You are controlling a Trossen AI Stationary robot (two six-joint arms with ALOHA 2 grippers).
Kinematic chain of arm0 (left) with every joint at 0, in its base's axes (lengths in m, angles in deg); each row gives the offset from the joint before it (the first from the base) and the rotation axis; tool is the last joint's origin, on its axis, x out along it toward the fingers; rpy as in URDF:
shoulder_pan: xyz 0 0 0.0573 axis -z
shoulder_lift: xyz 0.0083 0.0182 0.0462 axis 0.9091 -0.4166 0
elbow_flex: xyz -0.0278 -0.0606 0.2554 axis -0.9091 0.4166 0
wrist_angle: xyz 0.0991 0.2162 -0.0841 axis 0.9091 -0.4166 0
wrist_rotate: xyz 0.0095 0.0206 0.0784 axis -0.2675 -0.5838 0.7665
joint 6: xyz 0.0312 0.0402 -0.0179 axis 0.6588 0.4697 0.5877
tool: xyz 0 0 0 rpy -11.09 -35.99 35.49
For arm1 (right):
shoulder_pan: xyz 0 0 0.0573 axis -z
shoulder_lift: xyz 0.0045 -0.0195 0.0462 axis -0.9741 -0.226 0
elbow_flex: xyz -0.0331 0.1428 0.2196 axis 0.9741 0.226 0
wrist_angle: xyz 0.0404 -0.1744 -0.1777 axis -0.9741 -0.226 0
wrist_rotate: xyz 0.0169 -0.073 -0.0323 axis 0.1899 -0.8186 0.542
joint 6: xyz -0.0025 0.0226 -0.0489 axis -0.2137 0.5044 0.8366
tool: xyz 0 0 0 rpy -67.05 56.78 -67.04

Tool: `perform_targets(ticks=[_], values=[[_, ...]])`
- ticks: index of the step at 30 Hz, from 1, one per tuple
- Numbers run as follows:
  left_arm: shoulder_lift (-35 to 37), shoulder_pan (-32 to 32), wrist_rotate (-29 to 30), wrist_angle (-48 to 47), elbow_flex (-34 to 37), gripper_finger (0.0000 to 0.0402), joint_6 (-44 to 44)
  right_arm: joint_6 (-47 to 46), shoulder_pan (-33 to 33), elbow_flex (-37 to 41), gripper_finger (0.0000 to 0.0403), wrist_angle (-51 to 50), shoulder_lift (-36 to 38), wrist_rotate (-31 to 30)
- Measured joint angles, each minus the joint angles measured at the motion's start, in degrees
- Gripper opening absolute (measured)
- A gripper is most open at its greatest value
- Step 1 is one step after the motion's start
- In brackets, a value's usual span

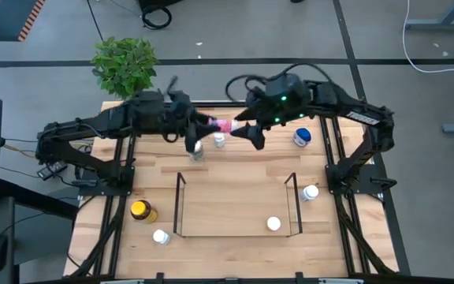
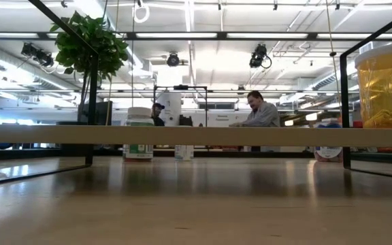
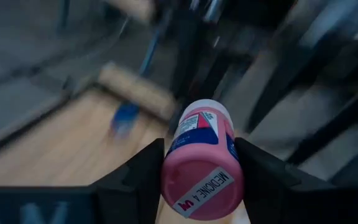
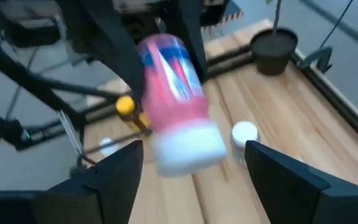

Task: Pick and place medicine bottles onto shelf by color
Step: Put the pink pill bottle on the shelf

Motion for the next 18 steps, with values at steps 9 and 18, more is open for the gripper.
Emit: perform_targets(ticks=[9,18], values=[[1.6,-1.6,0.0,9.5,0.1,0.0172,-2.6,-2.7,0.5,0.0,0.0290,16.9,4.0,-2.8],[1.5,-1.6,-0.4,16.1,0.2,0.0179,-3.1,-4.2,1.5,0.0,0.0290,15.6,3.7,-1.1]])
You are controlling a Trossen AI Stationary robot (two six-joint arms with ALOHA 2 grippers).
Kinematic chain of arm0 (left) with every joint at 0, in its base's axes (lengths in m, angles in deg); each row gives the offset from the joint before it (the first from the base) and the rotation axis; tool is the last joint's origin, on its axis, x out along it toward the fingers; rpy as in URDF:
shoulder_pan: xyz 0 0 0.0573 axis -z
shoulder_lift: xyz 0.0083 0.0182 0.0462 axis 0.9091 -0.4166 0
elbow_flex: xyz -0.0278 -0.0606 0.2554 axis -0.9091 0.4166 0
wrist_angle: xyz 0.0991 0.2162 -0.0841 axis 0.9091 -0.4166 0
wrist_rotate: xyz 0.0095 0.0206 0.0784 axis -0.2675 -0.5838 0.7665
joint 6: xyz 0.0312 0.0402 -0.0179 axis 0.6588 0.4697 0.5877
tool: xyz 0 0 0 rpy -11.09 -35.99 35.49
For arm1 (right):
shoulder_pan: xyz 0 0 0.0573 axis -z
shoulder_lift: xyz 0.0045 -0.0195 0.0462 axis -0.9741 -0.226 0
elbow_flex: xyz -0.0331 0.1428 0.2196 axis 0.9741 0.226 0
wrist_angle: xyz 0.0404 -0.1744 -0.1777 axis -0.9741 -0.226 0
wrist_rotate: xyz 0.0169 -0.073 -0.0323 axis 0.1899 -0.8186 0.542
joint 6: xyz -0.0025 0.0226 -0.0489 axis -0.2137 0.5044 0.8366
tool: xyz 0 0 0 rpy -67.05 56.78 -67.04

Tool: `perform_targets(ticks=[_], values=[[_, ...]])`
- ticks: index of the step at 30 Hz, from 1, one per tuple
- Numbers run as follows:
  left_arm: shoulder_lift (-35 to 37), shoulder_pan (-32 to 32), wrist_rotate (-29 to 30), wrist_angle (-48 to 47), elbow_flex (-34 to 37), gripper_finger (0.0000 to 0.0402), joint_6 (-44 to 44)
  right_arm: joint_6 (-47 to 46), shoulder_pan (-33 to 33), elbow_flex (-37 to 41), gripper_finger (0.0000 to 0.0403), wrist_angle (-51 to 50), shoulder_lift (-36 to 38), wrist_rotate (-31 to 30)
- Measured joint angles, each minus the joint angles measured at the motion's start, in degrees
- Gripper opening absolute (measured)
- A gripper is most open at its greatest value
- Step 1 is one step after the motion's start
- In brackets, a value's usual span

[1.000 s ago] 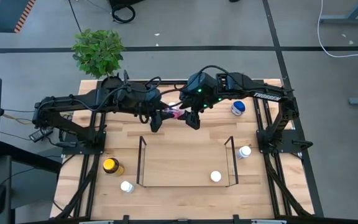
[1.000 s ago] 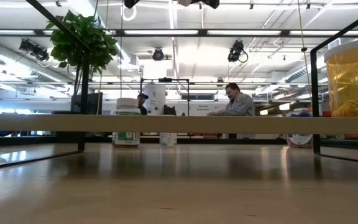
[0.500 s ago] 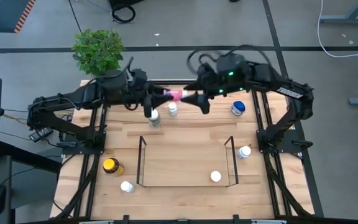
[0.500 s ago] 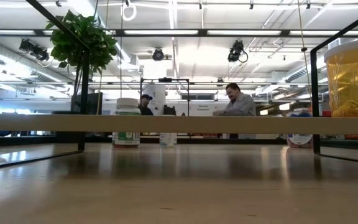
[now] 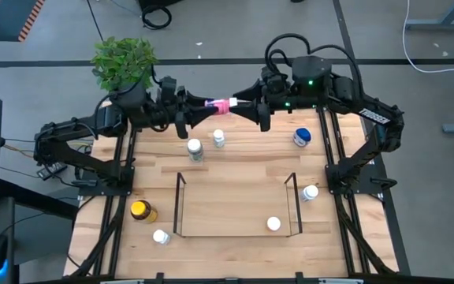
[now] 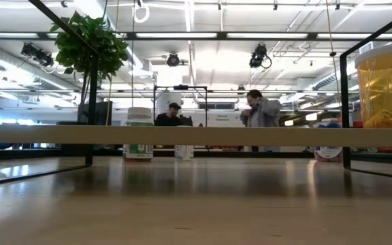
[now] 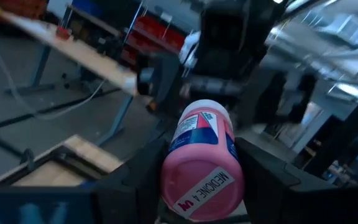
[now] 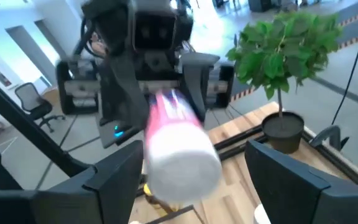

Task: Pick and place medicine bottles onto shelf by color
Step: Put the pink pill bottle on the shelf

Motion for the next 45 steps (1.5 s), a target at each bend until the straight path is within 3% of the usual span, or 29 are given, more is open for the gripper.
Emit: perform_targets(ticks=[21,38,45], values=[[-0.1,0.0,-2.0,1.5,0.0,0.0180,0.1,-2.9,0.0,0.0,0.0288,1.2,-0.5,3.3],[-0.1,-0.2,-2.0,1.0,0.0,0.0195,0.2,-0.6,0.0,0.0,0.0197,1.7,-0.5,3.5],[-0.1,-0.2,-2.0,1.0,0.0,0.0211,0.2,-0.5,0.0,0.0,0.0192,1.7,-0.5,3.5]])
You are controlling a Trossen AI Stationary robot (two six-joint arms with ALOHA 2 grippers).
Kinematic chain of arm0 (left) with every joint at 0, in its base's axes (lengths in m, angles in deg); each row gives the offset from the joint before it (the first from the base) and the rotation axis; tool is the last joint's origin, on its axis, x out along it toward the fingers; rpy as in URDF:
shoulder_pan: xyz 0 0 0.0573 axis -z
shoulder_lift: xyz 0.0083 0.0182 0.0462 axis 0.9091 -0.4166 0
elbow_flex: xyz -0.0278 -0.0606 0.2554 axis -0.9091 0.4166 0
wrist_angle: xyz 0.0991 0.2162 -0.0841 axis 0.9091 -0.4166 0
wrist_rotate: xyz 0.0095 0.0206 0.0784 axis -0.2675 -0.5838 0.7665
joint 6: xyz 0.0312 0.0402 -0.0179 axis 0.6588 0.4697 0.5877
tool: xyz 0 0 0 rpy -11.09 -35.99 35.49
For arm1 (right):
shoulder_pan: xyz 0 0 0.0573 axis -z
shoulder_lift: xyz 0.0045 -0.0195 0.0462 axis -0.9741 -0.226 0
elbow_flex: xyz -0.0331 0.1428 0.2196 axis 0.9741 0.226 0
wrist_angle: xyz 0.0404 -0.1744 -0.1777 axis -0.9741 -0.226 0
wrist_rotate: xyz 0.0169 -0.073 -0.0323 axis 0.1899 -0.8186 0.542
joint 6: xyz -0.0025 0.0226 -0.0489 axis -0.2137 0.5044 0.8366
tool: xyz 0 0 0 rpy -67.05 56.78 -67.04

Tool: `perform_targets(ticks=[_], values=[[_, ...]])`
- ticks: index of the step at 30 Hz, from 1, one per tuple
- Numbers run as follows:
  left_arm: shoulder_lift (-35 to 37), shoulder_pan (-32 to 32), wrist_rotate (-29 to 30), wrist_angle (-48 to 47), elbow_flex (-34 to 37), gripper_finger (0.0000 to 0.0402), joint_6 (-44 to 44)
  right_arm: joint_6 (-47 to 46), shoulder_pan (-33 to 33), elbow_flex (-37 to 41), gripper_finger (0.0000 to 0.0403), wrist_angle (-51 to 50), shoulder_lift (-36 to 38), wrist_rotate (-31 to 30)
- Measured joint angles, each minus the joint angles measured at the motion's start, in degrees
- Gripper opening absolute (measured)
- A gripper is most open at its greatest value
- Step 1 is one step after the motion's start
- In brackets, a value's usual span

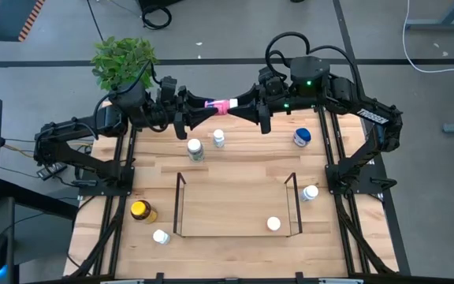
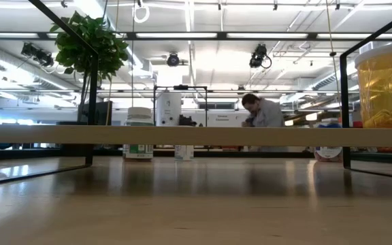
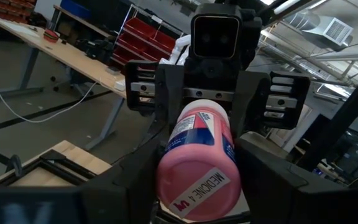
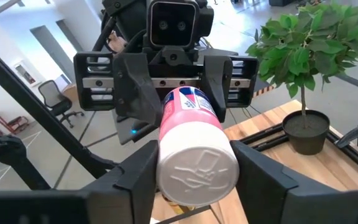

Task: Pick and place medicine bottles onto shelf by color
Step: Put the pink pill bottle on the shelf

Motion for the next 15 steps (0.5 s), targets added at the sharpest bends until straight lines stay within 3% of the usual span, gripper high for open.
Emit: perform_targets(ticks=[9,15], values=[[1.2,-0.7,-0.1,-6.1,0.0,0.0224,3.1,0.5,0.0,0.0,0.0190,-1.6,0.0,-0.2],[6.5,-3.9,0.0,-14.1,0.0,0.0222,5.8,2.4,-0.2,0.0,0.0191,-12.6,-0.3,-0.4]])
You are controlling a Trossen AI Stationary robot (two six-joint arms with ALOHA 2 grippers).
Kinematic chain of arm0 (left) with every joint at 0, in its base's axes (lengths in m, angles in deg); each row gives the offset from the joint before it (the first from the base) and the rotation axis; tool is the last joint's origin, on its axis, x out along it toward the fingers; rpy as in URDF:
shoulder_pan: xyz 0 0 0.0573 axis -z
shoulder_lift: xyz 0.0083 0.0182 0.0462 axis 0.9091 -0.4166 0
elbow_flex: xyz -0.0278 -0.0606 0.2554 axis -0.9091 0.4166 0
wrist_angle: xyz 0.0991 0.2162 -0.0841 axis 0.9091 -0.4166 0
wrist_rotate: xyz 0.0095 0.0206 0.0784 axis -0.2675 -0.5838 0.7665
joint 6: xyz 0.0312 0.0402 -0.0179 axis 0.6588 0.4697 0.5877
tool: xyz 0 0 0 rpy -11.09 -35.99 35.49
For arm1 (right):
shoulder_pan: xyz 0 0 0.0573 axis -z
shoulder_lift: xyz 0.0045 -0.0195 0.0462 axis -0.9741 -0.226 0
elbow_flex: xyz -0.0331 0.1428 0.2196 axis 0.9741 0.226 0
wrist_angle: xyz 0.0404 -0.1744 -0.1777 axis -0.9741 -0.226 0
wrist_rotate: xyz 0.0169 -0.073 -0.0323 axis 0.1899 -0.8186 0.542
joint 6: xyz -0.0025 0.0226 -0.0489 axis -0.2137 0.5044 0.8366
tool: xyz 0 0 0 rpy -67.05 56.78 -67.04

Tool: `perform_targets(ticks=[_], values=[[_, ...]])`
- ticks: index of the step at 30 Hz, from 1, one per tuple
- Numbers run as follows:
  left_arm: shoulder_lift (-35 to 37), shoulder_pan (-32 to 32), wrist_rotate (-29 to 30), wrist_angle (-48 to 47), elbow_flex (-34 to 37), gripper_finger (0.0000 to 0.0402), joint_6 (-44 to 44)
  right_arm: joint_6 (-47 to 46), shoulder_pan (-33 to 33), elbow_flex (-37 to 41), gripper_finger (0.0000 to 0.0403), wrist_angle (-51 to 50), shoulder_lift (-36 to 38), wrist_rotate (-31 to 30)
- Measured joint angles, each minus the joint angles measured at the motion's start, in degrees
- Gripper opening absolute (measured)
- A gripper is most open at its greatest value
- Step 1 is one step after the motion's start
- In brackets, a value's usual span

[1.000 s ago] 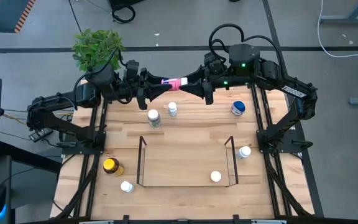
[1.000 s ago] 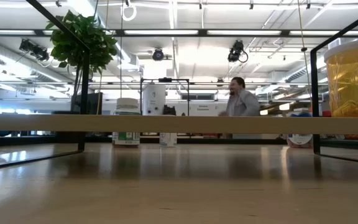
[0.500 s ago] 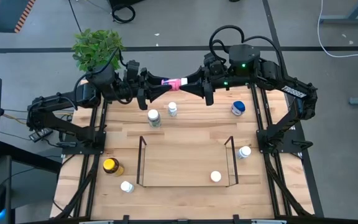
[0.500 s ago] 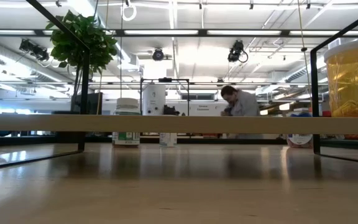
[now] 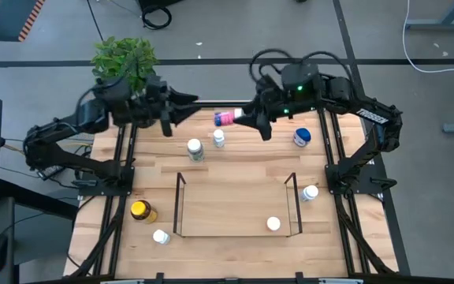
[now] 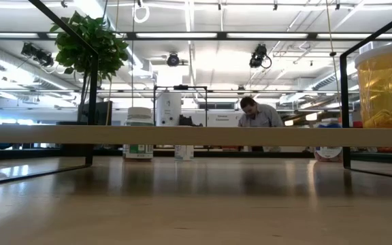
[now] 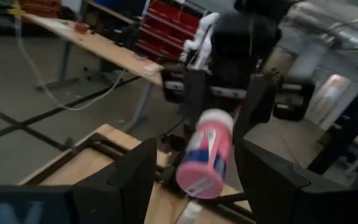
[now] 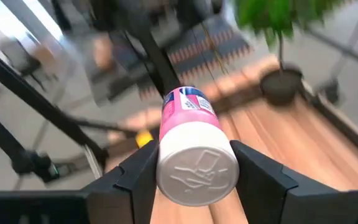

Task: Pick and place medicine bottles onto shelf by color
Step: Put the pink pill bottle on the shelf

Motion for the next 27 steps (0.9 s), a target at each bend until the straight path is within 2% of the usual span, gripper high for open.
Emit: perform_targets(ticks=[8,18,21,27], values=[[5.9,-3.5,0.0,-5.6,0.0,0.0219,0.8,1.3,-0.9,0.0,0.0191,-19.6,-3.1,-0.2],[5.1,-3.7,0.0,-10.4,0.0,0.0206,0.7,4.5,-4.3,0.1,0.0192,-38.8,-13.1,-1.1],[5.0,-3.6,0.0,-12.0,0.1,0.0206,0.6,4.1,-5.7,0.6,0.0192,-39.6,-15.3,-1.2],[5.2,-3.6,-0.1,-13.8,0.1,0.0207,0.2,-2.5,-10.2,2.0,0.0192,-39.7,-16.7,-2.8]])
